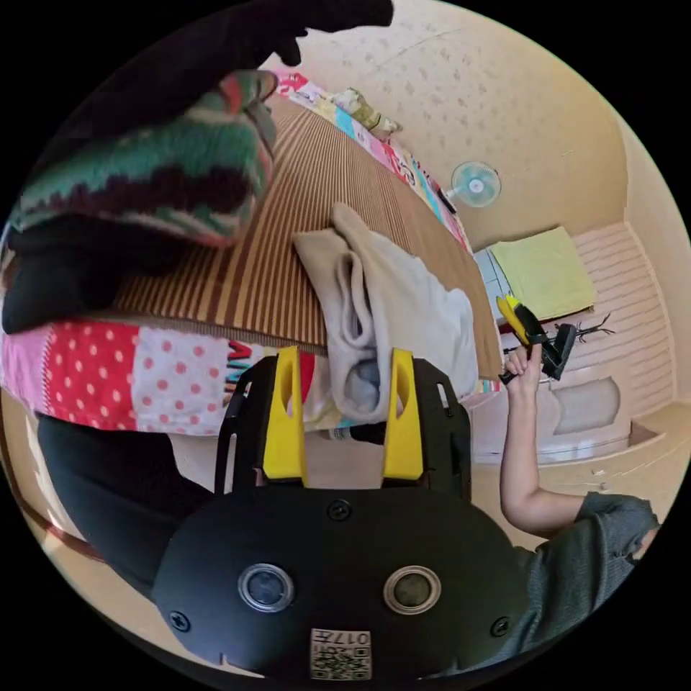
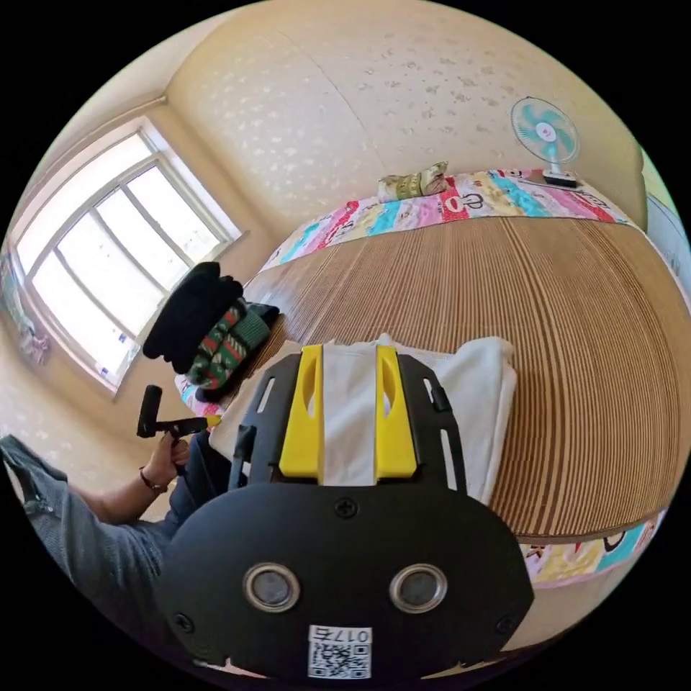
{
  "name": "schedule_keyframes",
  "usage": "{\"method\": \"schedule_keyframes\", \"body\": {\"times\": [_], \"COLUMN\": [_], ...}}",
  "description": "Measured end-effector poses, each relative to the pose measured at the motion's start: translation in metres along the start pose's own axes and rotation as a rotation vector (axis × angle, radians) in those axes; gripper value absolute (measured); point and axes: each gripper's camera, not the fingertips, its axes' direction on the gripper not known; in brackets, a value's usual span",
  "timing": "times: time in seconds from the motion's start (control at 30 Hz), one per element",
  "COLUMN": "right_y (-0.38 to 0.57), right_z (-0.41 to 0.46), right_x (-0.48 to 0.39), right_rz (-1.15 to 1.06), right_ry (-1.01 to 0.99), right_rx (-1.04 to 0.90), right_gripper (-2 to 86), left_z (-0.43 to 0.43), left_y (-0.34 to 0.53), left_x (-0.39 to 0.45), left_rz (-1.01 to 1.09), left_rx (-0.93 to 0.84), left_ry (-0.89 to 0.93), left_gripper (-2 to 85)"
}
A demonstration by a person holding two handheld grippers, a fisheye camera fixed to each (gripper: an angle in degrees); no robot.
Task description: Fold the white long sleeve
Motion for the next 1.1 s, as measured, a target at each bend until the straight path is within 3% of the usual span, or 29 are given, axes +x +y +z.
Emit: {"method": "schedule_keyframes", "body": {"times": [0.07, 0.13, 0.2, 0.3, 0.4, 0.47, 0.57, 0.63, 0.73, 0.8, 0.97, 1.1], "right_y": [0.02, 0.047, 0.064, 0.082, 0.083, 0.075, 0.034, 0.024, 0.075, 0.122, 0.229, 0.27], "right_z": [0.022, 0.041, 0.053, 0.081, 0.111, 0.113, 0.057, -0.027, -0.124, -0.16, -0.199, -0.201], "right_x": [-0.04, -0.099, -0.147, -0.214, -0.244, -0.241, -0.188, -0.109, 0.0, 0.04, 0.095, 0.104], "right_rz": [-0.152, -0.341, -0.518, -0.748, -0.804, -0.808, -0.533, -0.203, 0.201, 0.333, 0.701, 0.786], "right_ry": [-0.115, -0.172, -0.154, 0.057, 0.362, 0.457, 0.316, 0.142, -0.048, -0.016, 0.168, -0.036], "right_rx": [-0.076, -0.149, -0.215, -0.301, -0.284, -0.28, -0.175, 0.05, 0.366, 0.47, 0.383, 0.298], "right_gripper": [13.3, 17.3, 19.8, 21.2, 13.7, 9.6, 7.4, 7.0, 7.2, 7.8, 13.1, 19.4], "left_z": [0.029, 0.033, 0.02, -0.002, -0.009, -0.035, -0.076, -0.087, -0.071, -0.044, 0.086, 0.197], "left_y": [0.001, -0.003, -0.011, -0.025, -0.031, -0.026, -0.005, 0.01, 0.031, 0.04, 0.047, 0.044], "left_x": [-0.036, -0.049, -0.039, 0.011, 0.062, 0.082, 0.088, 0.087, 0.079, 0.066, 0.038, 0.057], "left_rz": [-0.073, -0.116, -0.077, 0.073, 0.184, 0.224, 0.314, 0.35, 0.388, 0.357, 0.199, 0.162], "left_rx": [-0.074, -0.086, -0.066, -0.065, -0.083, 0.003, 0.15, 0.176, 0.117, 0.055, -0.155, -0.326], "left_ry": [0.258, 0.36, 0.353, 0.325, 0.347, 0.269, 0.342, 0.33, 0.232, 0.221, 0.4, 0.4], "left_gripper": [11.8, 9.3, 6.5, 5.2, 7.0, 9.8, 10.2, 10.5, 11.4, 13.0, 18.3, 19.3]}}
